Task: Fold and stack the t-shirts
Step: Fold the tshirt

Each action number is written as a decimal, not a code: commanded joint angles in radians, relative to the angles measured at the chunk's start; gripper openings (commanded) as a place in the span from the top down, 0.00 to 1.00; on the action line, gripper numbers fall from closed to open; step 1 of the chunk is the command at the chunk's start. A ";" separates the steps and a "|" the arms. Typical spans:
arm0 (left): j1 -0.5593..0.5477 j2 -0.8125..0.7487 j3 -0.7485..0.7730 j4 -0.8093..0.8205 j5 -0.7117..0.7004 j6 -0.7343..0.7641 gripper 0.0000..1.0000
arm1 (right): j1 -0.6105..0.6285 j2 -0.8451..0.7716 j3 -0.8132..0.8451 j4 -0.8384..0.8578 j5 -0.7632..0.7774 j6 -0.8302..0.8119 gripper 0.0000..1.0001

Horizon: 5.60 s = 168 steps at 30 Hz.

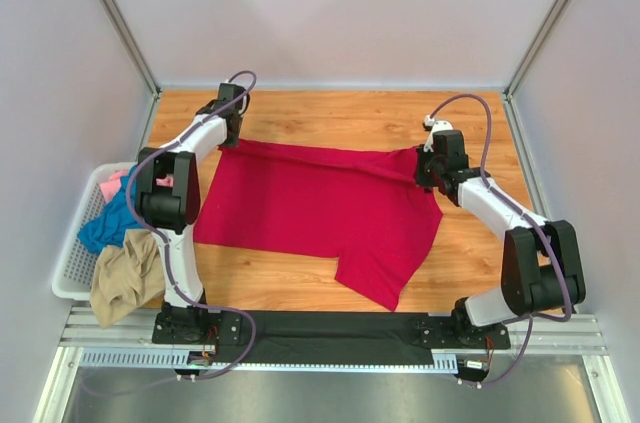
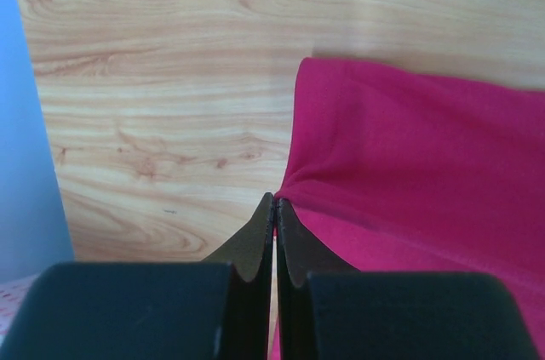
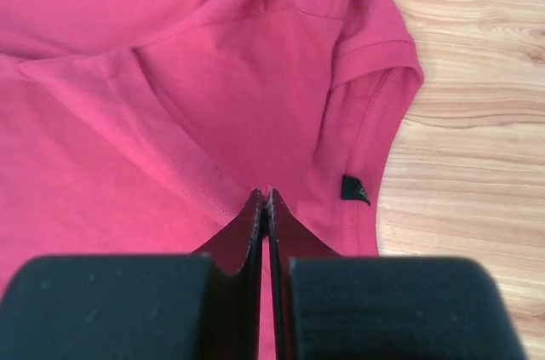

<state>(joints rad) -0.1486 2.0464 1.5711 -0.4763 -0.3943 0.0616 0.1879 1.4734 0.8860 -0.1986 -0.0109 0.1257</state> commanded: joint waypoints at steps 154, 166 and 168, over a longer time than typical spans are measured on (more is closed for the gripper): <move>-0.502 0.103 -0.011 0.279 0.738 -0.671 1.00 | 0.073 0.071 -0.021 -0.220 0.147 0.753 1.00; -0.505 0.107 0.063 0.096 0.620 -0.681 1.00 | 0.078 -0.050 -0.016 -0.331 0.223 0.729 1.00; -0.503 0.107 0.061 0.081 0.614 -0.675 1.00 | 0.078 -0.061 -0.019 -0.346 0.223 0.729 1.00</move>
<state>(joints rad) -0.6437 2.1574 1.5978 -0.3428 0.2550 -0.6193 0.2630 1.4536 0.8536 -0.5037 0.1627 0.8665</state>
